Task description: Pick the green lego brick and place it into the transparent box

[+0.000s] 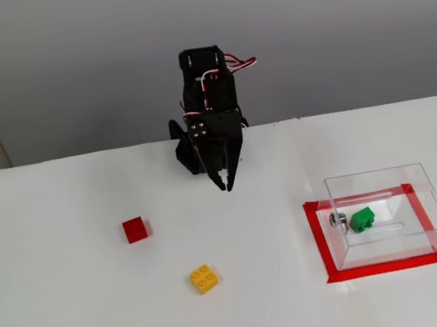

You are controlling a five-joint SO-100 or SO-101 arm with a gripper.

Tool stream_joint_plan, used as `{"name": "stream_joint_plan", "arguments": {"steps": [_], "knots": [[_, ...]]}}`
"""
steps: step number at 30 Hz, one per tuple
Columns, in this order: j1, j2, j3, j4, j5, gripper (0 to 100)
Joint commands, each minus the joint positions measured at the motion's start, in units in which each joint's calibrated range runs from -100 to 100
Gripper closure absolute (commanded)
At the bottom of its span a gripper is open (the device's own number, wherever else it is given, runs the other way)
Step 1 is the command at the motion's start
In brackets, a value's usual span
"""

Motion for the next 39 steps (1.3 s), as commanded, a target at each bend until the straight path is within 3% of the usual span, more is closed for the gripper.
{"name": "stream_joint_plan", "arguments": {"steps": [1,13,24,39], "knots": [[-0.6,-6.1,10.6,-4.6,0.1,98],[-0.2,-25.0,41.7,-16.0,0.3,98],[-0.2,-44.5,61.5,-16.4,0.3,98],[-1.4,-45.2,71.9,-13.8,-0.3,98]]}}
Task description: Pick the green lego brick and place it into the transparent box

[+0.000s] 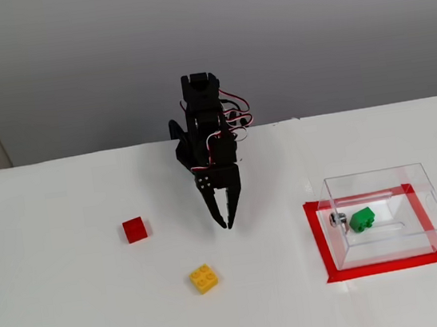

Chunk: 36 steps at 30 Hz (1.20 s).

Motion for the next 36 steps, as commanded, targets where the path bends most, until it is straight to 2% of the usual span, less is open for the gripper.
{"name": "stream_joint_plan", "arguments": {"steps": [1,15,36], "knots": [[-1.7,-0.6,1.9,1.9,-0.2,98],[-2.1,-0.6,-2.4,16.5,0.1,98],[-2.2,-0.5,-2.6,16.8,0.2,98]]}}
